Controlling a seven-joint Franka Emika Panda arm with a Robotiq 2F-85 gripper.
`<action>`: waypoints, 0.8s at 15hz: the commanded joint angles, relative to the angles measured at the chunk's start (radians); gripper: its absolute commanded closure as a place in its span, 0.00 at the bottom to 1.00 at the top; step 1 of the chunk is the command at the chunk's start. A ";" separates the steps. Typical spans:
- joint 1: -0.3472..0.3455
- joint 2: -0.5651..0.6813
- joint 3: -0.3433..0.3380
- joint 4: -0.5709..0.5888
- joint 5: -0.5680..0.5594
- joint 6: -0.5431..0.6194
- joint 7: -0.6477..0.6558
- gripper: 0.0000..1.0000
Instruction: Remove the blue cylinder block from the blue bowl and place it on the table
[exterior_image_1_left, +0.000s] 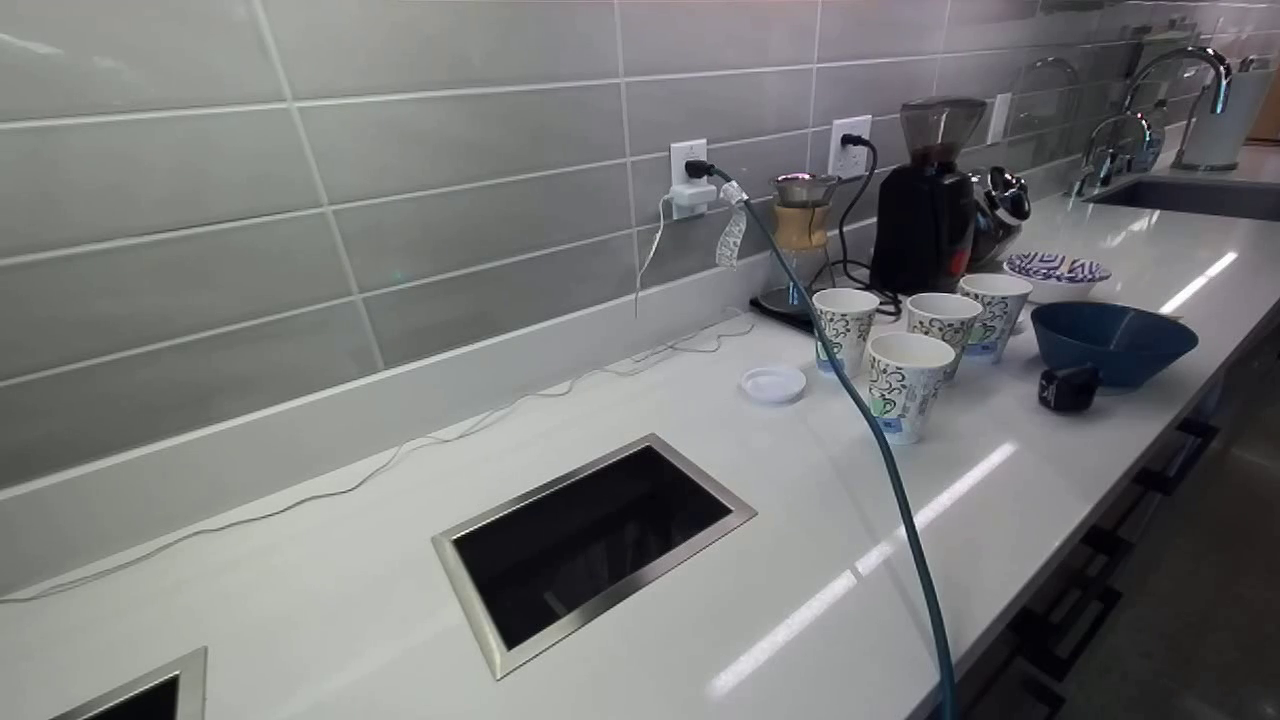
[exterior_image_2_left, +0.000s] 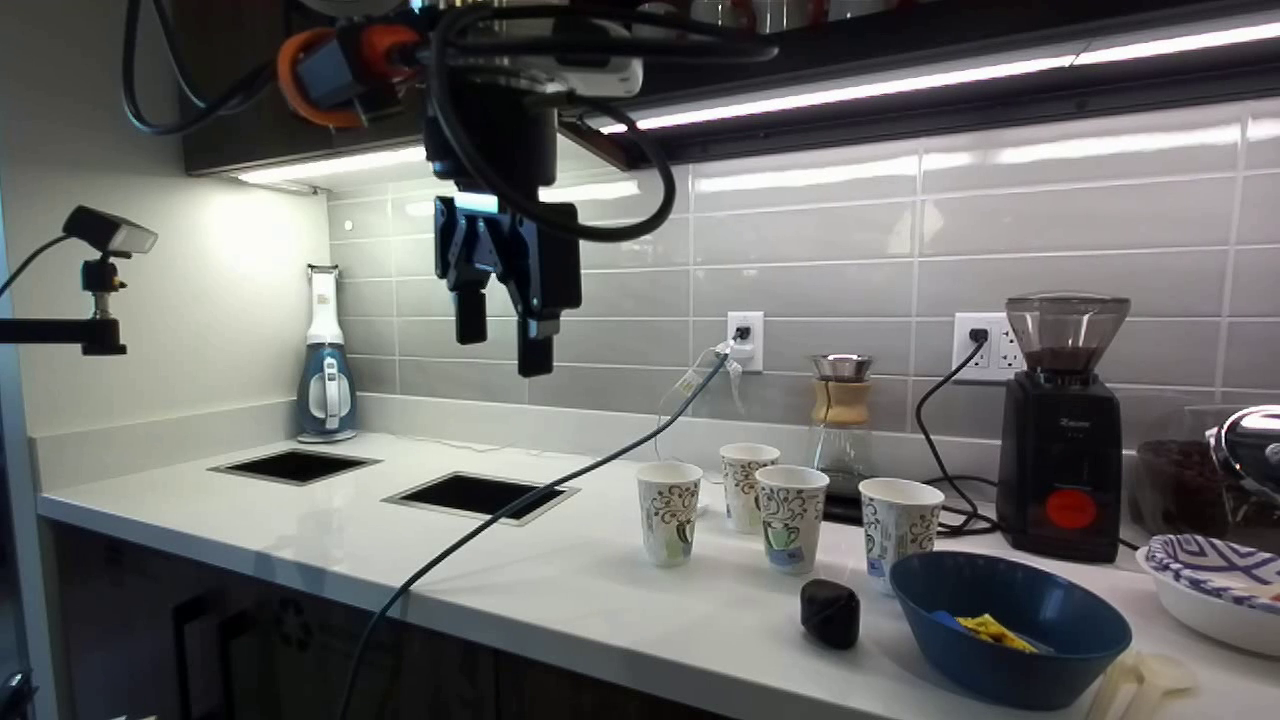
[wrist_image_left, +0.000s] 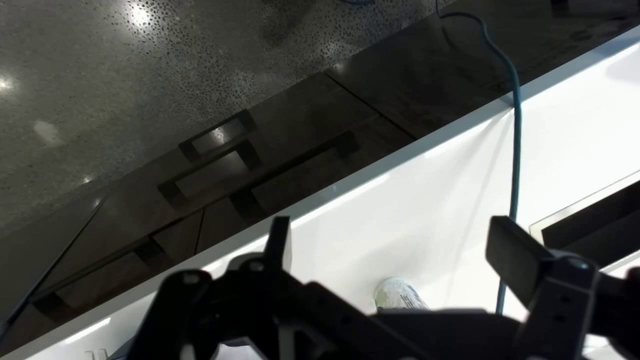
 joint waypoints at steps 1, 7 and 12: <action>-0.015 0.003 0.012 0.002 0.008 -0.003 -0.007 0.00; 0.038 0.267 0.016 0.239 0.024 0.066 -0.055 0.00; 0.023 0.526 0.009 0.515 0.086 0.042 -0.081 0.00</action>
